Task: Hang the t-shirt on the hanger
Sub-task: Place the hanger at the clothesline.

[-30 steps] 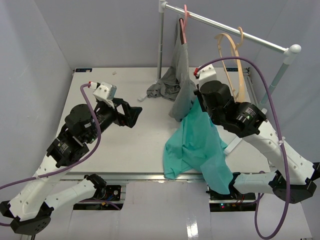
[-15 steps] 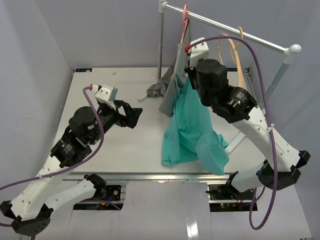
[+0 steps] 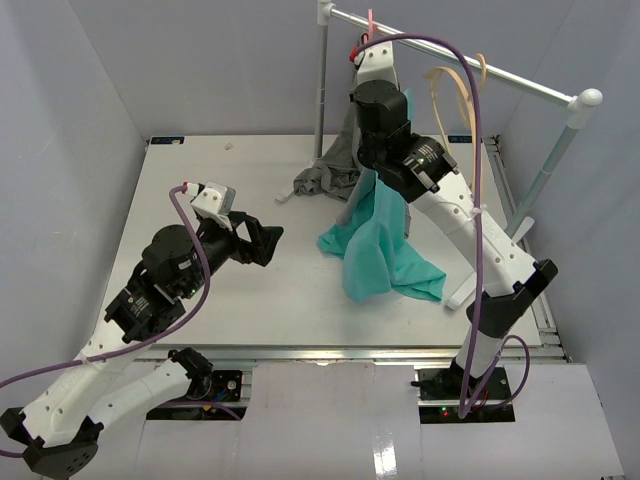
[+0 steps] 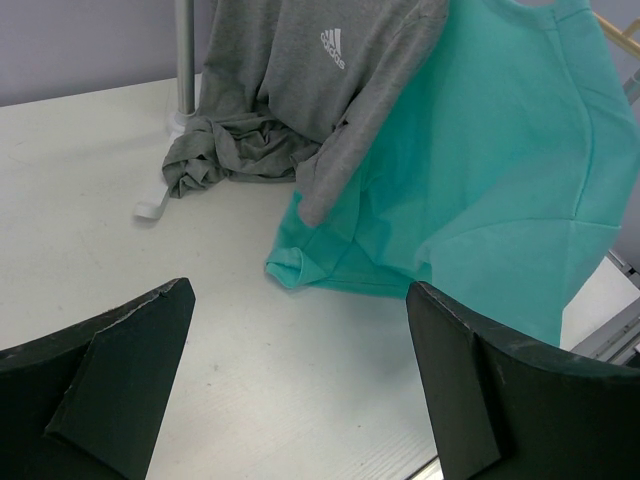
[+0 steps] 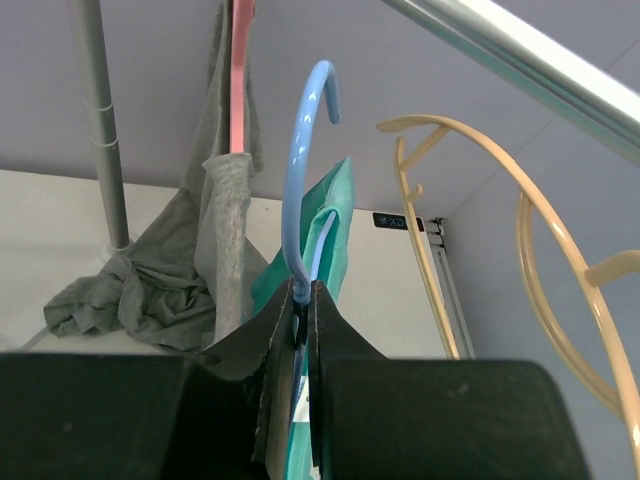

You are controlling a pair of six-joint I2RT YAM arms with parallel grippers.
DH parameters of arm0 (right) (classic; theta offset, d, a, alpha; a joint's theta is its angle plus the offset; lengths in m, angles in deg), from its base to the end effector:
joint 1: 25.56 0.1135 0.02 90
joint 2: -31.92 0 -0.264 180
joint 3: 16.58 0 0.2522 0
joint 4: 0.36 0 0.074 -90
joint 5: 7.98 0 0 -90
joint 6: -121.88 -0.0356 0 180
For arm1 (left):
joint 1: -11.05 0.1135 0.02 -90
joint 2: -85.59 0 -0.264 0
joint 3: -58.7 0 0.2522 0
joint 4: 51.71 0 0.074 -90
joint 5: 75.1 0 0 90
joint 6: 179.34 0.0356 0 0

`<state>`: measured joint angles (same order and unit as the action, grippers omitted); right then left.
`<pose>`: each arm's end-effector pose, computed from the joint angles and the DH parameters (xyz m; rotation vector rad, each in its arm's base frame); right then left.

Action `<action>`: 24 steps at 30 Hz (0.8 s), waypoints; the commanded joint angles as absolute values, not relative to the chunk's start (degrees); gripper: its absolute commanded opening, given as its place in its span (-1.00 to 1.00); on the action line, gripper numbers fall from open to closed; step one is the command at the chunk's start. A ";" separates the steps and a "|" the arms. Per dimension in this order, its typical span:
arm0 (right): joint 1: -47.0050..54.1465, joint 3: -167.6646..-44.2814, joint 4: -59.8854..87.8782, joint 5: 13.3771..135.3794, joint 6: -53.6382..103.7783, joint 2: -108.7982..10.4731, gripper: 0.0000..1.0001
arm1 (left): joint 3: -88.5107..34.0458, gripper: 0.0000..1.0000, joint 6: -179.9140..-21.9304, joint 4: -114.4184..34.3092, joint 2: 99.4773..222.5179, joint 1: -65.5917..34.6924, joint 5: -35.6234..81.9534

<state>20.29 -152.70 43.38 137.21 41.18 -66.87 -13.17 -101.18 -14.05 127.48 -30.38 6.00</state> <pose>0.2680 0.2341 0.5168 -0.0726 1.6427 -0.3218 0.1162 -0.0952 0.4012 0.3282 1.7037 -0.5580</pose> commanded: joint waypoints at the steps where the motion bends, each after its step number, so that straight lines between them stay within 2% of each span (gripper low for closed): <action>1: 18.70 -156.19 33.36 140.82 41.64 -66.42 -0.85 | -11.93 0.96 -100.68 -14.93 125.59 -30.43 6.38; 14: 9.46 -155.90 31.60 134.04 37.55 -67.97 -0.85 | -9.90 0.96 -100.28 -15.37 126.51 -30.39 7.52; 24: 6.96 -156.57 27.28 131.15 38.53 -68.65 -0.85 | -7.97 0.96 -100.07 -16.14 126.37 -30.36 9.36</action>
